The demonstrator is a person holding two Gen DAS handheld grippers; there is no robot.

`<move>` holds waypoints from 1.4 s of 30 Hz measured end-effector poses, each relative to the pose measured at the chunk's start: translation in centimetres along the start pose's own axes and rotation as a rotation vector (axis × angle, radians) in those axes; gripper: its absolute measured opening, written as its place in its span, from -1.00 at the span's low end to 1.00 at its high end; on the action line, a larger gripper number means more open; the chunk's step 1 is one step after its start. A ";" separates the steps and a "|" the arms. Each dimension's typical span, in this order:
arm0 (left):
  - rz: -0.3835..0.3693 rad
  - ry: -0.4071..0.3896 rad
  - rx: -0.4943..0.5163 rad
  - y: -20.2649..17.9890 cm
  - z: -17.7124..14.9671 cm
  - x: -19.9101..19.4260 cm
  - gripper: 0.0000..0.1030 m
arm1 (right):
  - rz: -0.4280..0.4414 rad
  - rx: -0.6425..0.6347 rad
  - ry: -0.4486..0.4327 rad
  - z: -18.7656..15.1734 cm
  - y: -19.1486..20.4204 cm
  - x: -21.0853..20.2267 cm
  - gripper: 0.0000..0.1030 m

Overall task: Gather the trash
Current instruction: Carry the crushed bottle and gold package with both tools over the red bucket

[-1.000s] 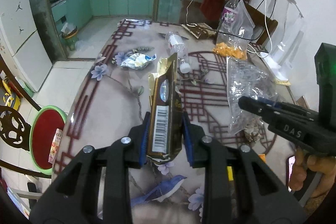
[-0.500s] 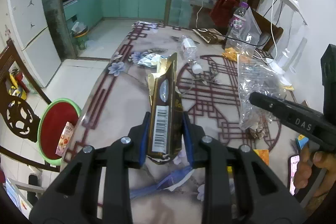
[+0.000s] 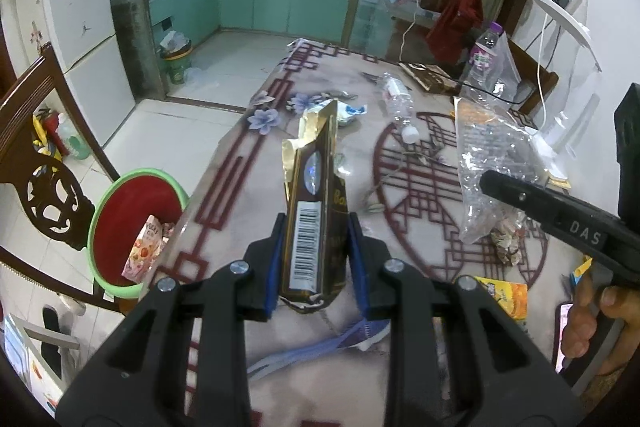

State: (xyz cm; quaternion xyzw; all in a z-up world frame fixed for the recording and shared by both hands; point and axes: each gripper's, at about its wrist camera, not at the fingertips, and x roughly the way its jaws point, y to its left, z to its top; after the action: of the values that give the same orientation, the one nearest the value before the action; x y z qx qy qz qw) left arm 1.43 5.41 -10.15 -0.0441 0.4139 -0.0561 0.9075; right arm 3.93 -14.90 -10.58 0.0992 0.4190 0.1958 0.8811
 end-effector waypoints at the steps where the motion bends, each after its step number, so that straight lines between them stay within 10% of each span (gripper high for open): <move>1: 0.000 -0.001 -0.005 0.5 0.0 -0.1 -0.46 | 0.003 -0.005 0.003 0.0 0.5 0.3 -0.50; 42: -0.076 0.033 0.006 19.0 5.1 2.8 -0.46 | -0.076 0.007 0.047 2.2 16.0 11.0 -0.50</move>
State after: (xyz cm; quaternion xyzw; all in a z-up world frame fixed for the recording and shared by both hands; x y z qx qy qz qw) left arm 8.33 24.02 -11.30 -0.0562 0.4267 -0.0926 0.8979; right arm 7.76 4.22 -11.49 0.0819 0.4439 0.1631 0.8773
